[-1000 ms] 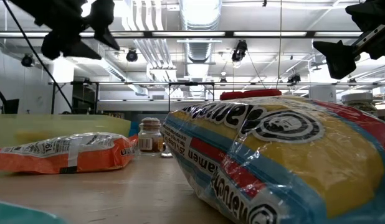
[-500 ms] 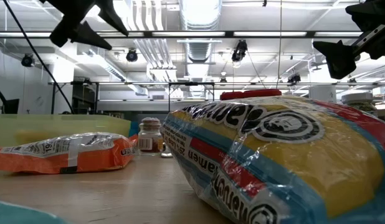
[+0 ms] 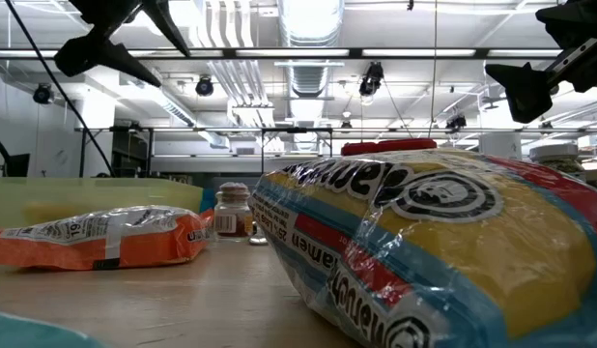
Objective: Pick & Place Food Item
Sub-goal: Put the orange noodle pack into the yellow bin
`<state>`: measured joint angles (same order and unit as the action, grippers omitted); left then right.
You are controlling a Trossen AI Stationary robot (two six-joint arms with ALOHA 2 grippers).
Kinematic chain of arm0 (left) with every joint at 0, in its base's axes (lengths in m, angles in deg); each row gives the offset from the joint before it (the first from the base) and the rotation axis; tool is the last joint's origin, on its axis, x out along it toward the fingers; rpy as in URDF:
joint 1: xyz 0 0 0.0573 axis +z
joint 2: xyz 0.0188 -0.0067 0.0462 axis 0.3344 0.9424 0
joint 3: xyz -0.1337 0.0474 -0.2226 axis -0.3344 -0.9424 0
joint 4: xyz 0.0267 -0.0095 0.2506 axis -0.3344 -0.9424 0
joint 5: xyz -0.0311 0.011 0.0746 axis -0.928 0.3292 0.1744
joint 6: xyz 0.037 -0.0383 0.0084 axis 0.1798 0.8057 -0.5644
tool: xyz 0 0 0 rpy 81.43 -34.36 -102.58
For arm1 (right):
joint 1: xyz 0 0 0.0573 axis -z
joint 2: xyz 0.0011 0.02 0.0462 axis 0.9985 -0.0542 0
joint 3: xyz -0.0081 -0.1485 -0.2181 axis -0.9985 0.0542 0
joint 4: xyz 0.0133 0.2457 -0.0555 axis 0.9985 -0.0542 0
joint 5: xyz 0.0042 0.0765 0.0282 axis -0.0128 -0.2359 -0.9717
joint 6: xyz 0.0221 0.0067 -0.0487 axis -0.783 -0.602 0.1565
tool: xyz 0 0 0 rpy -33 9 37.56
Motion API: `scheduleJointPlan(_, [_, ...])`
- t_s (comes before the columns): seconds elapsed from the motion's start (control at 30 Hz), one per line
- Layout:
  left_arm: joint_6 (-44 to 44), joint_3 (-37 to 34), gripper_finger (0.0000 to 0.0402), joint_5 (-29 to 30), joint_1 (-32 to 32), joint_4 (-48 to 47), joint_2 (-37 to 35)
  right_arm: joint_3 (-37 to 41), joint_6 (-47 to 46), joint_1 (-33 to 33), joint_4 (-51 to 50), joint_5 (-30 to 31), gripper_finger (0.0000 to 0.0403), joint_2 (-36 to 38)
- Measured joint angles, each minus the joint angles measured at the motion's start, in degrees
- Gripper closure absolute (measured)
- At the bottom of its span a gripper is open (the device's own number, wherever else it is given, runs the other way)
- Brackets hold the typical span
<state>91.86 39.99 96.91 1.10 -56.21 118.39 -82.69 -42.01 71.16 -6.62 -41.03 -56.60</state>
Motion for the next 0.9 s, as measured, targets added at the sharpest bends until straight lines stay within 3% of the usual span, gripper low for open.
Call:
scheduleJointPlan(0.17, [5.3, 1.8, 0.0123, -4.2, -0.2, -3.8, 2.5, 0.0, 0.0, 0.0, 0.0, 0.0, 0.0052, 0.0])
scheduleJointPlan(0.53, [26.9, 14.0, 0.0123, -21.5, -4.2, -19.5, 17.0, 0.0, 0.0, 0.0, 0.0, 0.0, 0.0052, 0.0])
scheduleJointPlan(0.77, [38.2, 18.8, 0.0123, -33.1, -5.3, -20.5, 23.9, 0.0, 0.0, 0.0, 0.0, 0.0, 0.0052, 0.0])
scheduleJointPlan(0.9, [49.1, 18.6, 0.0123, -36.1, -5.2, -20.7, 25.3, 0.0, 0.0, 0.0, 0.0, 0.0, 0.0052, 0.0])
